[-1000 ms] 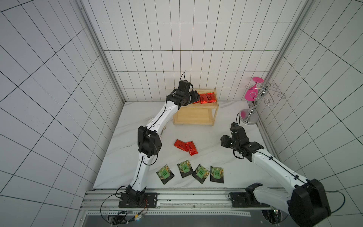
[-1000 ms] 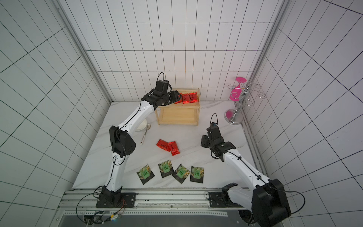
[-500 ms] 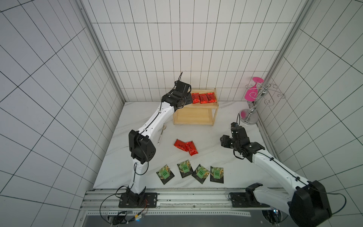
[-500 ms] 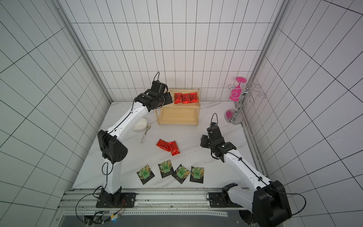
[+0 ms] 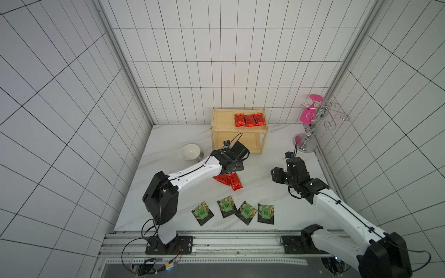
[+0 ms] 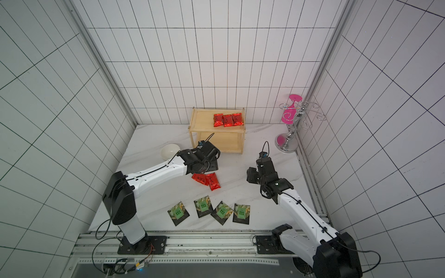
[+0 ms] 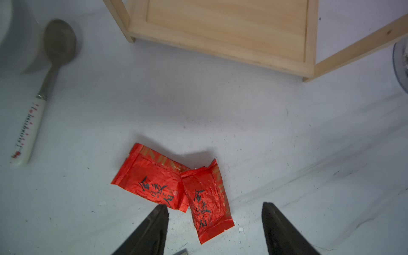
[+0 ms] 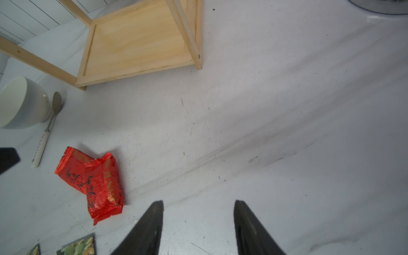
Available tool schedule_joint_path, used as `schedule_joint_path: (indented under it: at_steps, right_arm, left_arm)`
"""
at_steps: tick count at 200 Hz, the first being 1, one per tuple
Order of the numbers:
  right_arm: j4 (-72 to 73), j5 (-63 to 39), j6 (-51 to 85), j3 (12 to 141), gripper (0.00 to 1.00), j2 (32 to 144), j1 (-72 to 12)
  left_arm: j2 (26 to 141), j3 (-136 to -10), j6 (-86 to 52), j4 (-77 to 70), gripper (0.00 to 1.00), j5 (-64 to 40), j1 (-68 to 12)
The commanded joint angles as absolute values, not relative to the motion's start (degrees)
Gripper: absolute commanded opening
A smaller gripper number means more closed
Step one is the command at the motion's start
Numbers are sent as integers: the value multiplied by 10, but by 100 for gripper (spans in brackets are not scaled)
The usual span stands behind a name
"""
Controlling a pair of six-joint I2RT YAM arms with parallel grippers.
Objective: Place the tea bags on the shelf by color
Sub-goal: Pick up the tea bag from the center of the board.
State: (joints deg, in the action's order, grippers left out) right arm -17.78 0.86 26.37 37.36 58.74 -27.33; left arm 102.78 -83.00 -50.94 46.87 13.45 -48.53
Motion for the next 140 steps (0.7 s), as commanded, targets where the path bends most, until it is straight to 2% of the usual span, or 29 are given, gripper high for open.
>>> schedule_joint_path:
  at_steps: [1,17,53,140]
  right_arm:
    - [-186,12,260,352,55,574,-269]
    - [-186,10,260,344,56,570,-268]
    - [-187,15,260,334,61,561,-269]
    - [-184,18,260,337,64,567,-267]
  left_arm:
    - [1067,-833,-544,462,71,90,-492]
    - [1095,-838,-549,461,73,70,-492]
    - [1125,-847,-561,471,83,59,-492]
    - [1168,-868,-566,490,82,74,-477]
